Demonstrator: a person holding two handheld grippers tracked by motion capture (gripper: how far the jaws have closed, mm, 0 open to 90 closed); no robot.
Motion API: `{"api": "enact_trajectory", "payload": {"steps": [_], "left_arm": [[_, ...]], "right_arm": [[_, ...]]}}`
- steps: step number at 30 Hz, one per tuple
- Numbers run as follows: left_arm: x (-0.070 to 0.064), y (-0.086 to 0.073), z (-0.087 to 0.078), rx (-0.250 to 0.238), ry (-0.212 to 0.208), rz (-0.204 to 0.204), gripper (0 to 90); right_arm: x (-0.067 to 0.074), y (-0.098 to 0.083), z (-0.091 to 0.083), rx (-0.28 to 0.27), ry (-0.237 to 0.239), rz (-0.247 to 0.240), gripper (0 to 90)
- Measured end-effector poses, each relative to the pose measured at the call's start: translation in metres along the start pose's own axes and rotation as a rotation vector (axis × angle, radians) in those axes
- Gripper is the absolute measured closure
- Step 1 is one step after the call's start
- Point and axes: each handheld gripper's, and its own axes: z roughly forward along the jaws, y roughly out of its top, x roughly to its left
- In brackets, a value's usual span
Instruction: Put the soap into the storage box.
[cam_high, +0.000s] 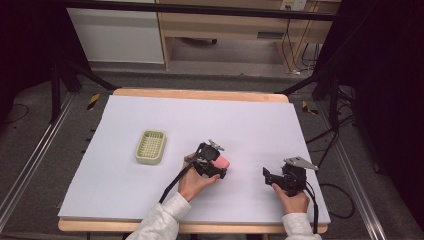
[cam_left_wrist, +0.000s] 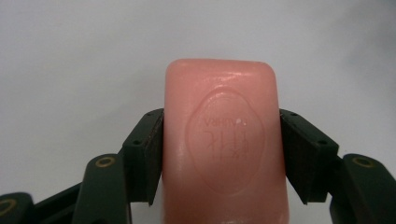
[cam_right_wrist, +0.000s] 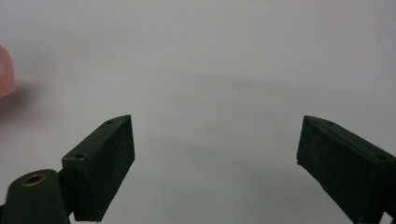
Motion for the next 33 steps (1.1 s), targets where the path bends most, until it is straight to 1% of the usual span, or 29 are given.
{"api": "enact_trajectory", "payload": {"steps": [3, 6, 10, 11, 18, 25, 28, 30, 33], "left_arm": [[0.006, -0.003, -0.009, -0.015, 0.005, -0.003, 36.8], [0.013, -0.007, -0.020, -0.037, 0.008, -0.015, 36.8], [0.023, -0.013, -0.033, -0.050, 0.019, -0.023, 36.8], [0.026, -0.015, -0.037, -0.063, 0.022, -0.035, 36.8], [0.042, -0.025, -0.053, -0.086, 0.047, -0.058, 36.8], [0.063, -0.038, -0.070, -0.102, 0.081, -0.089, 36.9], [0.069, -0.039, -0.075, -0.107, 0.097, -0.103, 36.8], [0.074, -0.039, -0.079, -0.114, 0.096, -0.110, 36.9], [0.079, -0.040, -0.085, -0.125, 0.106, -0.119, 36.8]], "right_arm": [[0.000, 0.000, 0.000, -0.001, -0.001, -0.001, 11.5], [0.000, 0.000, 0.000, -0.001, -0.001, -0.001, 11.6], [0.000, 0.000, 0.000, 0.000, -0.002, -0.001, 11.5], [0.000, 0.000, 0.000, -0.001, -0.003, -0.001, 11.5], [0.000, 0.000, -0.001, -0.003, -0.004, -0.001, 11.6], [0.001, 0.000, 0.000, -0.003, -0.003, -0.002, 11.5], [0.001, 0.000, 0.000, -0.001, -0.003, -0.004, 11.5], [0.001, -0.001, 0.000, -0.001, -0.002, -0.006, 11.6], [0.001, -0.001, 0.000, -0.002, -0.002, -0.005, 11.6]]}}
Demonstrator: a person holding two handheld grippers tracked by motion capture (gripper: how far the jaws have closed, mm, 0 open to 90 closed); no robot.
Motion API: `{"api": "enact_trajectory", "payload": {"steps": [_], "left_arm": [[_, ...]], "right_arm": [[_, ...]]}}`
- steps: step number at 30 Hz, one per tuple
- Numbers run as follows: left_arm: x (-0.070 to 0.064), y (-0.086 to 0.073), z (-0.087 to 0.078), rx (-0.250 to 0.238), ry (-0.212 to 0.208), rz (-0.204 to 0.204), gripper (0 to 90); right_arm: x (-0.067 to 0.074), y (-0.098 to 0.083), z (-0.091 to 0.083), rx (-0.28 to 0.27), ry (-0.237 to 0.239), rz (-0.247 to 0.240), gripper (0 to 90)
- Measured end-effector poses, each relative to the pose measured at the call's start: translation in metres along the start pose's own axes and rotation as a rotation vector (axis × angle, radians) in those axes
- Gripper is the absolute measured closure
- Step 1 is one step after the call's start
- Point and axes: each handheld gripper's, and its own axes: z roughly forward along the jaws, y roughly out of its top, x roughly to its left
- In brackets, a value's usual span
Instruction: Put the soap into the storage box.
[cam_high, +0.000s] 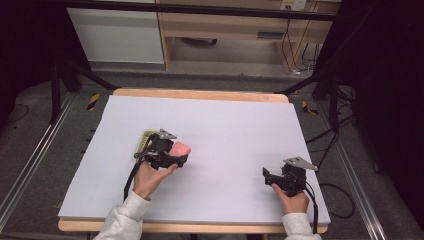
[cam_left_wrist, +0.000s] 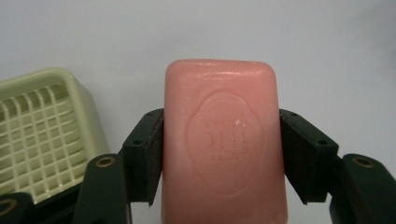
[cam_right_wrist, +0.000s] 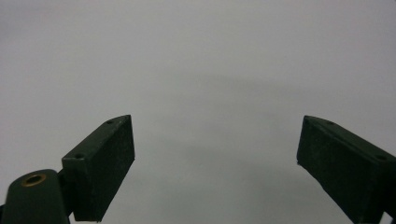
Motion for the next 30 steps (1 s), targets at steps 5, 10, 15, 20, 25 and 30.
{"api": "enact_trajectory", "payload": {"steps": [5, 10, 15, 20, 25, 30], "left_arm": [[0.012, 0.000, -0.009, -0.021, 0.012, -0.021, 36.9], [0.027, -0.001, -0.016, -0.034, 0.035, -0.052, 36.9], [0.041, -0.002, -0.023, -0.054, 0.053, -0.080, 36.9], [0.054, -0.002, -0.024, -0.059, 0.073, -0.105, 36.9], [0.066, -0.002, -0.022, -0.056, 0.091, -0.129, 36.9], [0.080, -0.003, -0.020, -0.038, 0.126, -0.138, 36.9]], "right_arm": [[0.000, 0.000, 0.000, 0.001, 0.000, -0.001, 11.5], [0.001, 0.000, 0.001, 0.000, 0.001, -0.002, 11.6], [0.001, 0.000, 0.001, 0.002, 0.001, -0.004, 11.5], [0.001, 0.000, 0.001, 0.003, 0.002, -0.005, 11.5], [0.003, 0.001, 0.001, 0.003, 0.007, -0.011, 11.5], [0.004, 0.001, 0.002, 0.006, 0.006, -0.013, 11.5]]}}
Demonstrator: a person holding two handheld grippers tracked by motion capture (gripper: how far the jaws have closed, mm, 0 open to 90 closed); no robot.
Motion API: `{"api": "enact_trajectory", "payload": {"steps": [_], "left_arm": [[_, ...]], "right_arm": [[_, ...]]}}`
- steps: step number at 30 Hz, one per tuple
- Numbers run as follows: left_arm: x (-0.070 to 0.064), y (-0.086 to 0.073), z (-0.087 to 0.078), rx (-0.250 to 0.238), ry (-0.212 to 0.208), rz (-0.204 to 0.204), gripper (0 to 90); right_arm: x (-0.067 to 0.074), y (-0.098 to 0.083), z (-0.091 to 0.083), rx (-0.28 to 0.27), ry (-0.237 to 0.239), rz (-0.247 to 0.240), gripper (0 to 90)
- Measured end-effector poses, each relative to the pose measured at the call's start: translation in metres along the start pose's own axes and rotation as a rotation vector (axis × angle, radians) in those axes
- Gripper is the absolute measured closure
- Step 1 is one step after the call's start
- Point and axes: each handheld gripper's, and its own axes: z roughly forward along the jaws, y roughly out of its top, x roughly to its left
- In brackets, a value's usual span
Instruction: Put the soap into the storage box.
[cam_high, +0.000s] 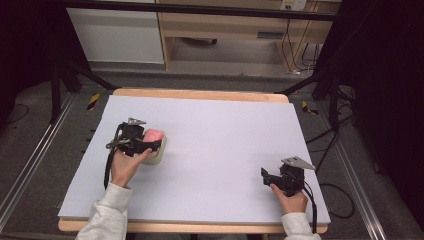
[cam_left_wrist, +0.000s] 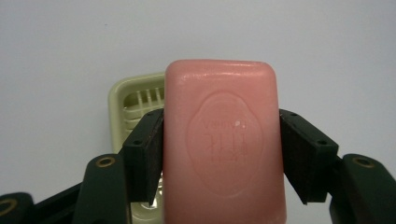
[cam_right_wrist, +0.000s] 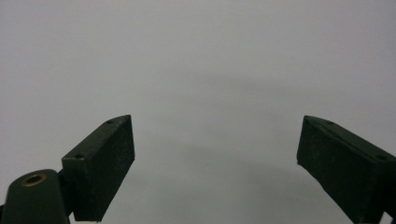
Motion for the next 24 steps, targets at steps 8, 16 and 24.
{"api": "enact_trajectory", "payload": {"steps": [8, 16, 24], "left_arm": [[0.007, 0.000, 0.010, 0.017, 0.023, -0.017, 36.9], [0.012, 0.000, 0.023, 0.027, 0.048, -0.023, 36.9], [0.015, -0.002, 0.035, 0.046, 0.060, -0.029, 36.9]], "right_arm": [[0.002, 0.000, 0.002, 0.006, -0.001, -0.007, 11.5], [0.003, 0.001, 0.003, 0.006, 0.000, -0.010, 11.5], [0.003, 0.001, 0.003, 0.006, 0.000, -0.012, 11.5]]}}
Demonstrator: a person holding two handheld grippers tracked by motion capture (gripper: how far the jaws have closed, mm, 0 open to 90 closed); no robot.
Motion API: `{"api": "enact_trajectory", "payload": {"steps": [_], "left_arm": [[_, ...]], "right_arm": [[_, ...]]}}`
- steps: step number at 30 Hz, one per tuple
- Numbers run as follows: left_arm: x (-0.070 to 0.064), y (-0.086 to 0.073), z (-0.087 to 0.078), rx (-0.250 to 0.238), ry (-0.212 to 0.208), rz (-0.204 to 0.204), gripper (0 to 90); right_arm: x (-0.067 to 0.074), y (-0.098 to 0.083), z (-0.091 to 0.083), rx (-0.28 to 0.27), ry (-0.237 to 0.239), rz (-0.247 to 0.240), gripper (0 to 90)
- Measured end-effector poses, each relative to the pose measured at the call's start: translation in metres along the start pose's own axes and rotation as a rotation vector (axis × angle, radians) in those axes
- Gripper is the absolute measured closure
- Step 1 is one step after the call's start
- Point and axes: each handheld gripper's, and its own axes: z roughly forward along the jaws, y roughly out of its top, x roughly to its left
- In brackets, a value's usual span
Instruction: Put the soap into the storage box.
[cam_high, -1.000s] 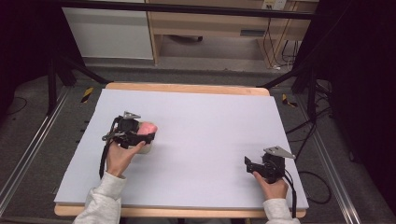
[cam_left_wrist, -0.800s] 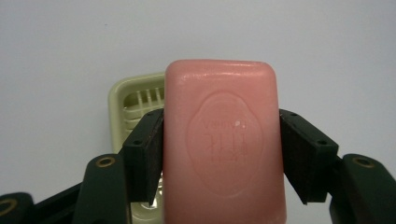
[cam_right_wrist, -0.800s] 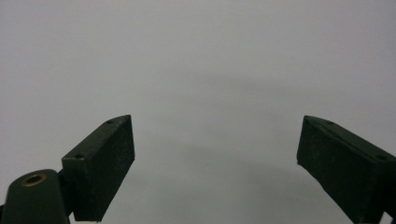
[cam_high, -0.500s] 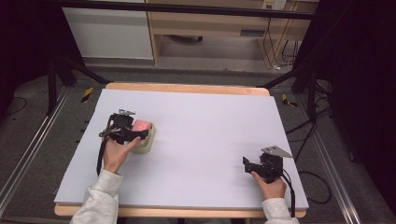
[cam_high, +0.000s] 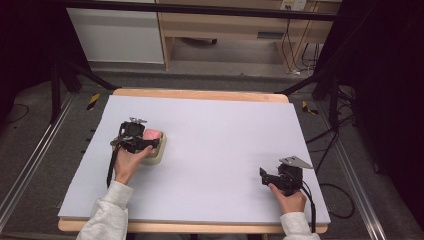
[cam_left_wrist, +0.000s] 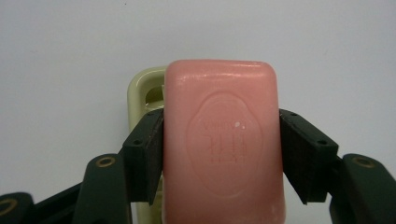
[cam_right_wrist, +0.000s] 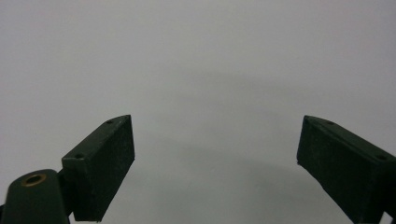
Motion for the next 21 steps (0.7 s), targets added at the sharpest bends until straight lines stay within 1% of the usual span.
{"api": "enact_trajectory", "payload": {"steps": [4, 9, 17, 21], "left_arm": [[0.001, -0.002, 0.005, 0.012, 0.006, -0.005, 36.9], [0.002, -0.004, 0.010, 0.025, 0.012, -0.011, 36.9], [0.001, -0.006, 0.015, 0.042, 0.021, -0.010, 36.9], [0.002, -0.007, 0.016, 0.043, 0.029, -0.019, 36.9]], "right_arm": [[0.000, 0.000, 0.000, 0.002, 0.003, 0.007, 11.5], [0.000, 0.000, 0.000, 0.001, 0.000, -0.003, 11.5], [0.000, 0.000, 0.000, 0.002, 0.002, 0.000, 11.5], [0.000, 0.000, 0.000, 0.003, 0.003, 0.006, 11.5]]}}
